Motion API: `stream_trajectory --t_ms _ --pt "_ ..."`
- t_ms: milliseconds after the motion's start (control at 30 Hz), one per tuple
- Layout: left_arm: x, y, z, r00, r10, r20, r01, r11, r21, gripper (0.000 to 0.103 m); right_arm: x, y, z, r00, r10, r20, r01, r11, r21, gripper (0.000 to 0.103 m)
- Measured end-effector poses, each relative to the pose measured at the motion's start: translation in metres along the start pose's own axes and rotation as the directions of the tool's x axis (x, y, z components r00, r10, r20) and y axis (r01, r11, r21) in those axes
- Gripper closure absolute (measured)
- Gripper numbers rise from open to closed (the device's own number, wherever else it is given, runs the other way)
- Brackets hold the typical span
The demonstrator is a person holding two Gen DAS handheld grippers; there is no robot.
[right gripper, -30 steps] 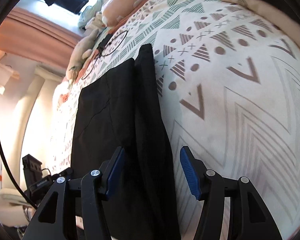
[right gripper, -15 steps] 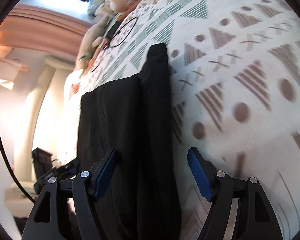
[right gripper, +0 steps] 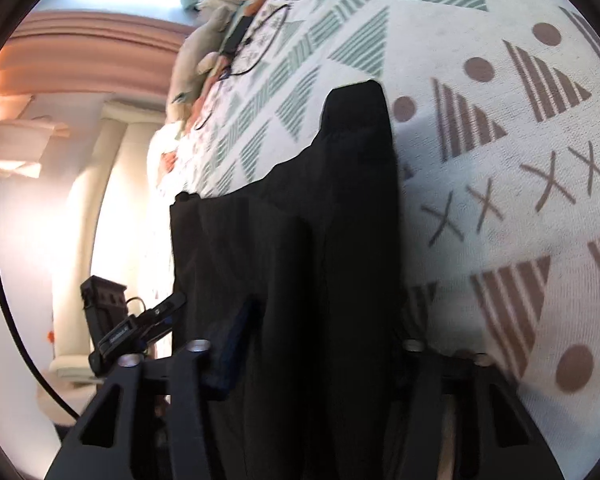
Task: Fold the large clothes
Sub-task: 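Grasp the folded black jacket's end with both tools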
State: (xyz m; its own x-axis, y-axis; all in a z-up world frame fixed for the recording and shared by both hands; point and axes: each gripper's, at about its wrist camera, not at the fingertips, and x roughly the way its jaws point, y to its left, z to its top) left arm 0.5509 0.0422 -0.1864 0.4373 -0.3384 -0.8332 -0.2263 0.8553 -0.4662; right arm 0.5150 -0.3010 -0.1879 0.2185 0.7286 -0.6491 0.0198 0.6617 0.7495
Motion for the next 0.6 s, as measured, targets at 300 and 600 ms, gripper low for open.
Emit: stream_trajectory --t_ms 300,600 --pt "-0.003 -0.017 0.002 0.997 0.072 0.032 -0.073 0.997 0.007 0.071 -0.031 0.06 -0.023 0.99 -0.076 0.12 0.091 0.988 -0.123 0.089" --pt "-0.078 -0.048 -0.025 0.989 0.04 0.145 -0.047 0.998 0.049 0.083 -0.083 0.115 -0.075 0.967 -0.067 0.244 0.12 0.971 -0.207 0.09"
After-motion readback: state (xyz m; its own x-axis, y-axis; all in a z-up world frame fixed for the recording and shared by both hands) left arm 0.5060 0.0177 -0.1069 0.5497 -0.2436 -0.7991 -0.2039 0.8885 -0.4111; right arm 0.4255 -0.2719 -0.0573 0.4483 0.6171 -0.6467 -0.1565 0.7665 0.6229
